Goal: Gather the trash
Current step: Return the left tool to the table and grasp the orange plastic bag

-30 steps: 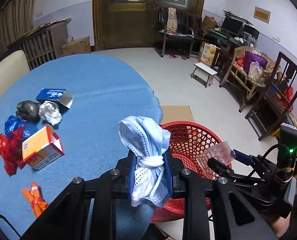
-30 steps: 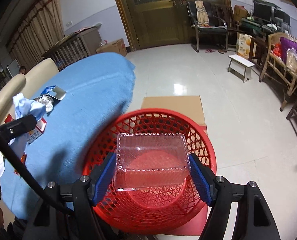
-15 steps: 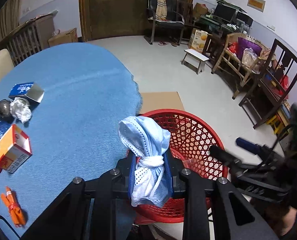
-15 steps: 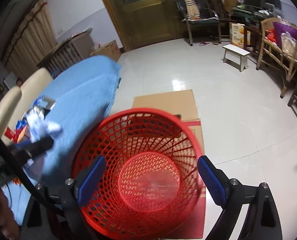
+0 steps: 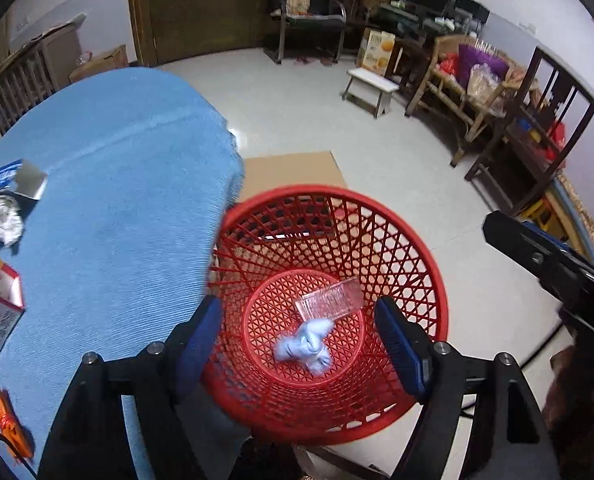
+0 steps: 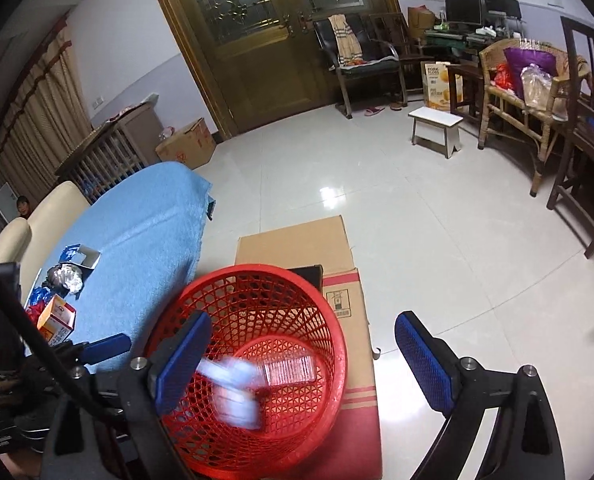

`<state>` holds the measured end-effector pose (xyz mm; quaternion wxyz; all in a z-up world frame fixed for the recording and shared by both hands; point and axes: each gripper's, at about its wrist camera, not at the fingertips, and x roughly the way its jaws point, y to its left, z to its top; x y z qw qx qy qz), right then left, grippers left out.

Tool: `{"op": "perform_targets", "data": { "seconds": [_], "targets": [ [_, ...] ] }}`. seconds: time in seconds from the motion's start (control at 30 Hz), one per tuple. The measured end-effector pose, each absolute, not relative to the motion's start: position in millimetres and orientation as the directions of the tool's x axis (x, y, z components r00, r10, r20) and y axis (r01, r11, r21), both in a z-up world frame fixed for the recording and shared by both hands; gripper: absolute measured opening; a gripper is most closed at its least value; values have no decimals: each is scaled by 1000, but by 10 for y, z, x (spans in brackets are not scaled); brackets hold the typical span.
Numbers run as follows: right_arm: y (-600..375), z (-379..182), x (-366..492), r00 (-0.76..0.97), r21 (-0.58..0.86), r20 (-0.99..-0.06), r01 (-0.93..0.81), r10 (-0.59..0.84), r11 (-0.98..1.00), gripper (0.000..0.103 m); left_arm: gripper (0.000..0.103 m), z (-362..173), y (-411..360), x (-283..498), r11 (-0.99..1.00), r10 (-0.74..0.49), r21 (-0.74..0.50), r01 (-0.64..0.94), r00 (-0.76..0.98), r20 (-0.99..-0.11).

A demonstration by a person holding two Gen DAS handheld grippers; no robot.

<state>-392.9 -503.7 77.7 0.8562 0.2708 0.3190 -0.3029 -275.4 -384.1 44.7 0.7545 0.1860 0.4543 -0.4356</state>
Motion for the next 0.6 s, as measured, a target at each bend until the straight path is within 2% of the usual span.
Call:
{"op": "perform_targets", "data": {
  "seconds": [0.23, 0.43, 0.6],
  "targets": [
    [-4840, 917, -3718, 640, 266, -691, 657, -336, 706, 95, 79, 775, -3054, -2434, 670, -495, -102, 735, 340, -800],
    [-4429, 918, -3360, 670, 259, -694, 574, -264, 777, 95, 79, 860, -2165, -2240, 797, -433, -96, 597, 454, -779],
    [-3973, 923, -3044, 691, 245, -696, 483, -194, 841, 95, 79, 732, -1526, -2132, 877, -363, -106, 469, 501, -785]
  ]
}}
